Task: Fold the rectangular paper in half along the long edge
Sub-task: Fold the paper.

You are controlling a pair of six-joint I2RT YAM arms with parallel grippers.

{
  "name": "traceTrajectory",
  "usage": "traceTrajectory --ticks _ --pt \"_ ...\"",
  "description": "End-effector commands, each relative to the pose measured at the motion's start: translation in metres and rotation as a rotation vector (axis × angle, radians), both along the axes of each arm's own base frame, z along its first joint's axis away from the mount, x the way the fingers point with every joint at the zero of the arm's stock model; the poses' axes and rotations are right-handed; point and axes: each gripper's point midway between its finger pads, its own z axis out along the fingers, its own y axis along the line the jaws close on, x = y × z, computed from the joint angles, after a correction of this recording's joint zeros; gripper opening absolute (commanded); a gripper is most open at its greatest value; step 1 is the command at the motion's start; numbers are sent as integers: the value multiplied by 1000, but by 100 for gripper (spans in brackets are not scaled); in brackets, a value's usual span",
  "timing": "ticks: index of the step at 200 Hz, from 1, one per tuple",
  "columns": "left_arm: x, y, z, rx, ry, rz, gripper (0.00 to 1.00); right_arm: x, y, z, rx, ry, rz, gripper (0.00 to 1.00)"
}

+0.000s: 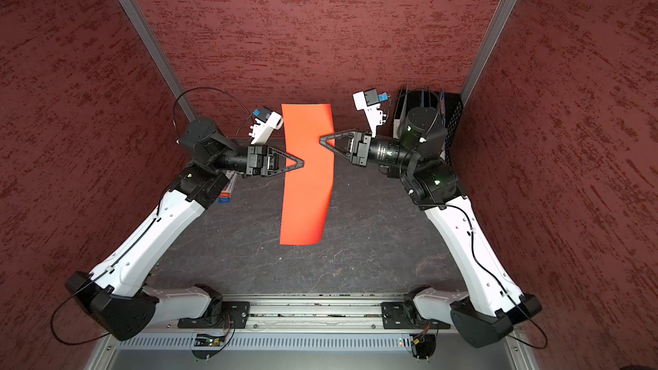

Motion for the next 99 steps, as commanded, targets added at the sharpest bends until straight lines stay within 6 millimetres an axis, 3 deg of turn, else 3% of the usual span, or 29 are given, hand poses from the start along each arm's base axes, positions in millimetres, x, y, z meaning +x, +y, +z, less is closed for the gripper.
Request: traceTrajectory --ticks 1,13,48,57,72,90,99 --pt "-9 4 10 -14 -47 -8 0 0 -3 17 28 -58 -6 13" --pt "-9 4 9 -15 -50 -7 0 2 -2 18 33 -65 -4 0" --pt "-10 5 10 -14 -49 -5 0 8 -2 22 44 -68 -12 0" --pt "-10 4 9 -14 -48 -4 0 10 -3 23 45 -65 -20 18" --pt "-10 5 9 -14 -48 -3 0 12 -3 26 48 -69 -25 27" --pt "-10 4 9 -14 -49 -5 0 17 -2 27 48 -70 -30 29" --pt "-10 5 10 -15 -51 -3 0 18 -2 28 52 -75 -28 23"
